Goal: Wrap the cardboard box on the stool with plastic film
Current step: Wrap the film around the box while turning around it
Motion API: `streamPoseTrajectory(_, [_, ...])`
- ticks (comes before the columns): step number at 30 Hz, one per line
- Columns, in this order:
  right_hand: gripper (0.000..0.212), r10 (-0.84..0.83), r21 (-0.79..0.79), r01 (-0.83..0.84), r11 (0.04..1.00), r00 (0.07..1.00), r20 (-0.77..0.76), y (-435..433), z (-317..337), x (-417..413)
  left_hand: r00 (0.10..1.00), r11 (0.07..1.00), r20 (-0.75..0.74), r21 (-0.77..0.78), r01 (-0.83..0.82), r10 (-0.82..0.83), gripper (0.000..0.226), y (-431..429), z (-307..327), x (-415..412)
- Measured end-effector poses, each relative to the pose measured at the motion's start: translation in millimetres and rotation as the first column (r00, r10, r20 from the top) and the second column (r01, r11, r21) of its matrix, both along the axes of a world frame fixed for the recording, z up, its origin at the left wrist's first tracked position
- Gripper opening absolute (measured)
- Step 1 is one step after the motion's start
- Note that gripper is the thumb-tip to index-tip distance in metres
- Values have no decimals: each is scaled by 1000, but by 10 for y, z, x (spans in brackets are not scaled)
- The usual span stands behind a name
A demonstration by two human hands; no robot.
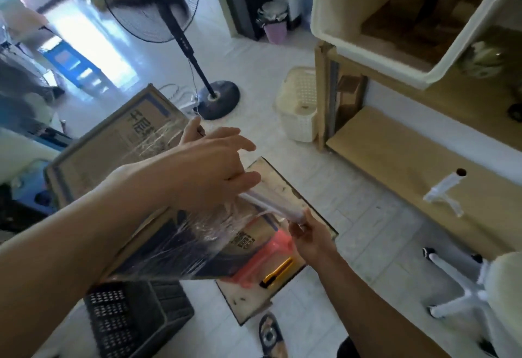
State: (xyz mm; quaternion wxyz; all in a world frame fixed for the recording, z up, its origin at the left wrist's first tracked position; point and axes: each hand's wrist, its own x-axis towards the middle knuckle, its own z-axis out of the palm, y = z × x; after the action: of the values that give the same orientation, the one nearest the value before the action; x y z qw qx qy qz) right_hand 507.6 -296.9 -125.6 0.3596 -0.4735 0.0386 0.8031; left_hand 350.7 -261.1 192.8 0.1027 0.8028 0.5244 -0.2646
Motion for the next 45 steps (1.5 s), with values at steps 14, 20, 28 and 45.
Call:
streamPoseTrajectory(14, [20, 620, 147, -690, 709, 709, 337, 230, 396, 227, 959, 935, 272, 313, -168, 82, 29, -144, -271, 210])
streamPoseTrajectory(20, [37, 182, 719, -667, 197, 745, 641, 509, 1601, 336, 940, 891, 315, 378, -252, 133, 20, -250, -293, 193])
streamPoseTrajectory(28, [40, -99, 583, -705, -405, 667, 738, 778, 2172, 211, 896, 801, 399, 462, -380, 196, 14, -491, -175, 259])
streamPoseTrajectory(45, [13, -191, 221, -593, -774, 552, 812, 1064, 2475, 81, -944, -315, 263, -929, -193, -198, 22, -1068, -2667, 1128])
